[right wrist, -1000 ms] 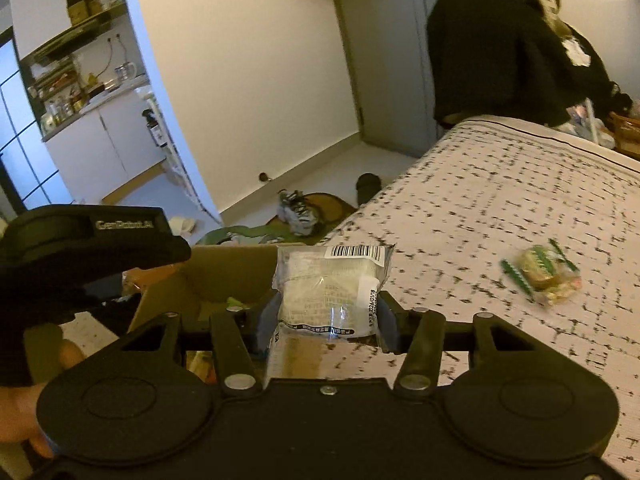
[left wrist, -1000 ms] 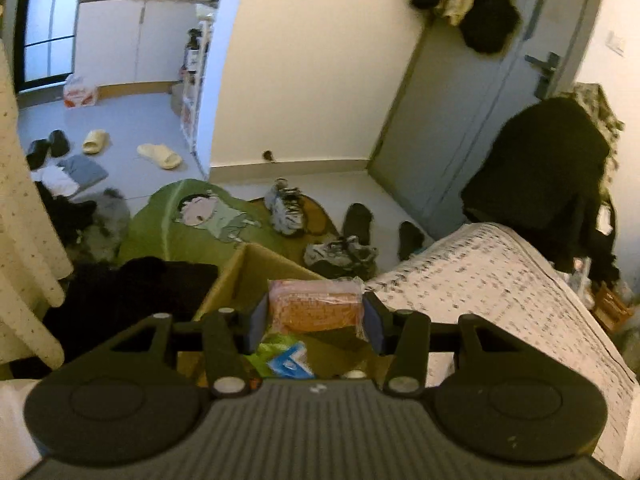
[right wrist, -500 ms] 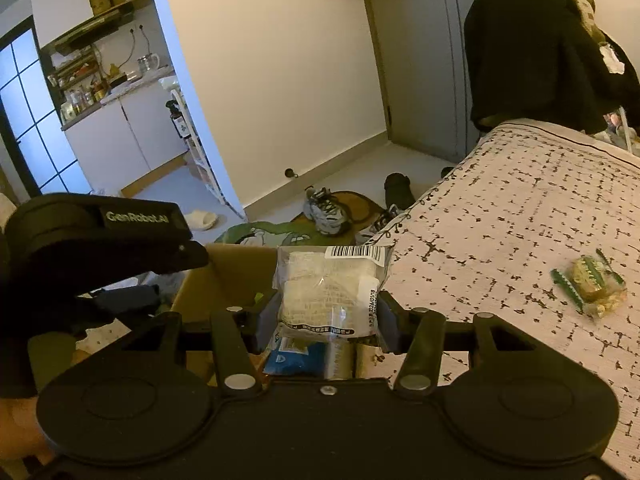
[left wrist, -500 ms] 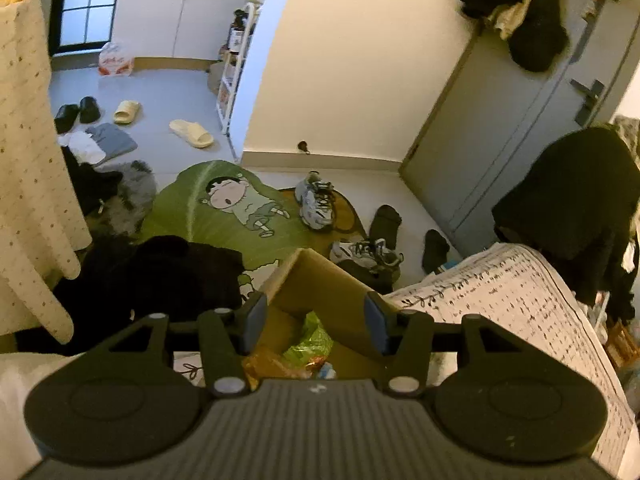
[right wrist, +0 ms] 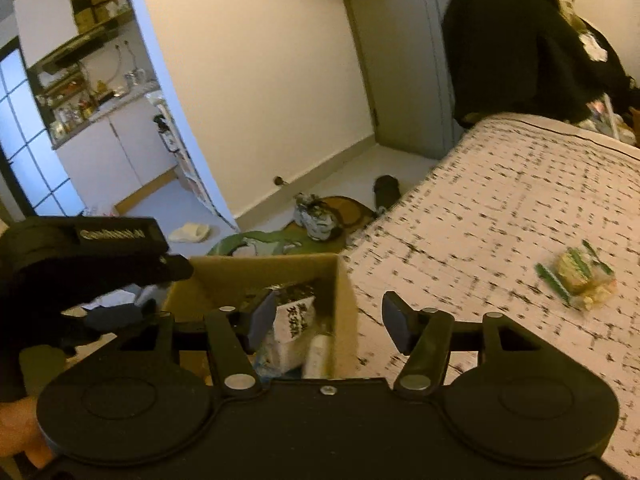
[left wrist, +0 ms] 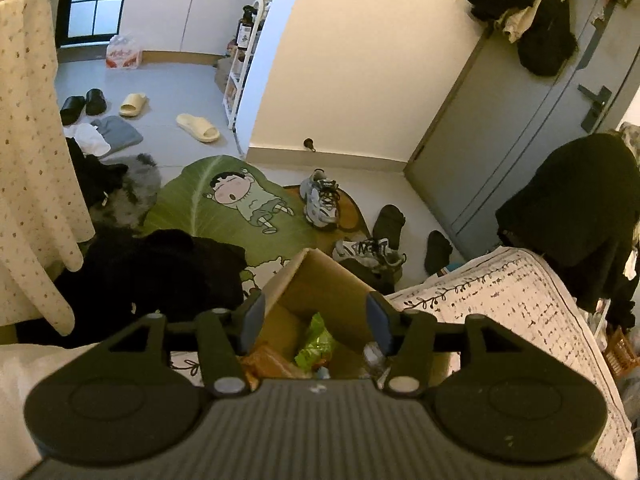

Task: Organize snacks
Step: 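Lift both open tools up from the box, then move both open tools back over the bed toward the green-wrapped snacks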

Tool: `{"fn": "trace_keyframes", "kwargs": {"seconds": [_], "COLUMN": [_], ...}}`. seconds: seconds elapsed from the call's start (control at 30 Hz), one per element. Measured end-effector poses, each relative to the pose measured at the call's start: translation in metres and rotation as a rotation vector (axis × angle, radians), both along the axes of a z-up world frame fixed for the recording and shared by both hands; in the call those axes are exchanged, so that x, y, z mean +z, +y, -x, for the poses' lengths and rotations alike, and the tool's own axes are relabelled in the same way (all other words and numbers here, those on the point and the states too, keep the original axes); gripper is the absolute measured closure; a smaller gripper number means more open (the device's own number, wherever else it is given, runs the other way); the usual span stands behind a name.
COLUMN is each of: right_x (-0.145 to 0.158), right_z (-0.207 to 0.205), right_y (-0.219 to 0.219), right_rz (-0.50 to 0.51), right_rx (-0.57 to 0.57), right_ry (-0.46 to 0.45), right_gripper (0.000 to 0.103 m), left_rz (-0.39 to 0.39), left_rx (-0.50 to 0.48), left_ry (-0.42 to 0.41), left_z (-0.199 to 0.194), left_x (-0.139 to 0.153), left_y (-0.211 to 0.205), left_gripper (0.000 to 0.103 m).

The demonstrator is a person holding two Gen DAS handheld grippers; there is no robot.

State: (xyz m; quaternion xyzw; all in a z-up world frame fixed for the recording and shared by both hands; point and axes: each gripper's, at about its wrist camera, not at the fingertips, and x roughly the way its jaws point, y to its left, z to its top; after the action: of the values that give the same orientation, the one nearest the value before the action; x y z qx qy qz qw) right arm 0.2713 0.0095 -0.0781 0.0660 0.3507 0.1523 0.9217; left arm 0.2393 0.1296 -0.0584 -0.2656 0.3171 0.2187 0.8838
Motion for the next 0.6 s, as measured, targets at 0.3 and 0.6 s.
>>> {"fn": "trace_keyframes", "kwargs": {"seconds": [0.3, 0.6], "right_x": [0.009, 0.024], "right_z": [0.01, 0.011], "right_y": [-0.029, -0.069], "right_rz": [0.102, 0.167], "right_rx": [-0.003, -0.037], "right_ry": [0.015, -0.019], "right_gripper": [0.032, 0.009], "left_rz": [0.018, 0.027], "left_rx": [-0.07, -0.268], "left_ry": [0.013, -0.024], "left_z": [-0.003, -0.006], "left_x": [0.002, 0.004], "left_y": [-0.017, -0.052], "left_gripper": [0.029, 0.018]}}
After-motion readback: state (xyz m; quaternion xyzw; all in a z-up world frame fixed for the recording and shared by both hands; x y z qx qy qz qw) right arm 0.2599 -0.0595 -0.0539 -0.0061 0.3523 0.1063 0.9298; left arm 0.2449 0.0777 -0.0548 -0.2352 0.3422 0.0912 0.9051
